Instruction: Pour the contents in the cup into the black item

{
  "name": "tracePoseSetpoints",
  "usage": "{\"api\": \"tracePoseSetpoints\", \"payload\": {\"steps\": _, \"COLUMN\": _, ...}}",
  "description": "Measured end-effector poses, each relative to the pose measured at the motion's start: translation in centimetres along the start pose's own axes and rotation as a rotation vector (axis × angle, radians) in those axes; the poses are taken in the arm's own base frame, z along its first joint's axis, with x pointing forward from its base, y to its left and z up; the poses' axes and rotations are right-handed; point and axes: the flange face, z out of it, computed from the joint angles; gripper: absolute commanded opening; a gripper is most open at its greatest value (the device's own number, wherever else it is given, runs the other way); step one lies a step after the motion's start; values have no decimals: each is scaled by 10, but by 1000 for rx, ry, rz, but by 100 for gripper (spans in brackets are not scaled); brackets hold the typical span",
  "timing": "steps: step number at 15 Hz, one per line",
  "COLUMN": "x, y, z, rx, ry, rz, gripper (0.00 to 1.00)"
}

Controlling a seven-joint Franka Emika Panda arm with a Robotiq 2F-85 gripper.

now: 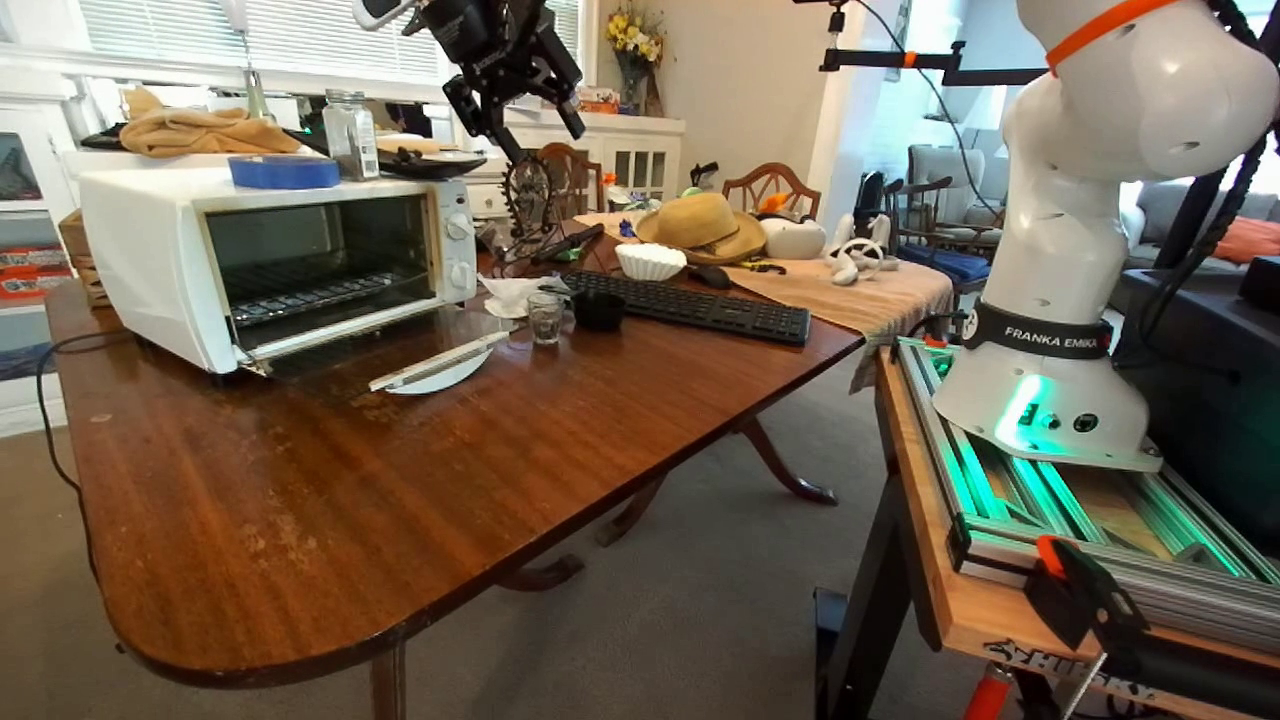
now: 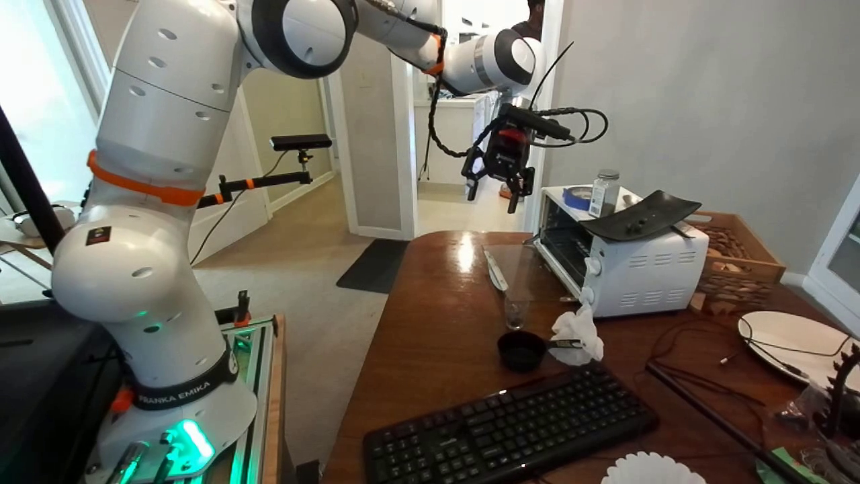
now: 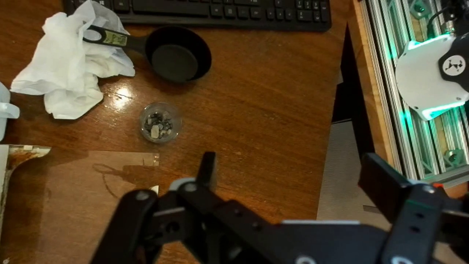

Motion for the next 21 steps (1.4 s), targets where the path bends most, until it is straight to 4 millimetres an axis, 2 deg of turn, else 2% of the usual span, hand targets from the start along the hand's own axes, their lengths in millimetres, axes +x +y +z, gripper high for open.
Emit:
{"api": "tracePoseSetpoints", "payload": {"steps": 3, "x": -1, "y": 0, "z": 0, "rx": 1, "ry": 0, "rz": 1, "gripper": 100}}
{"api": "tracePoseSetpoints", "payload": {"steps": 6, "x": 1, "y": 2, "z": 8, "rx": 27, "ry": -14, "rz": 76, "gripper": 100}}
{"api": "tracePoseSetpoints", "payload": {"steps": 8, "x": 10, "y": 11, "z": 25, "rx": 57, "ry": -27, "rz": 124, "gripper": 100}}
{"api": "tracePoseSetpoints", "payload": {"steps": 13, "x": 46, "y": 50, "z": 89, "rx": 104, "ry": -56, "rz": 148, "gripper": 100}}
{"api": "tracePoseSetpoints", "payload": {"steps": 15, "x": 52, "y": 60, "z": 102, "rx": 105, "ry": -90, "rz": 193, "gripper": 100}}
{"api": "tracePoseSetpoints", "payload": {"steps": 18, "x": 66, "y": 62, "z": 102, "rx": 78, "ry": -124, "rz": 275, "gripper": 100}}
{"api": "tracePoseSetpoints", "payload": {"steps": 21, "x": 85, "y": 54, "z": 97, "rx": 43, "ry": -153, "rz": 353, "gripper": 100}}
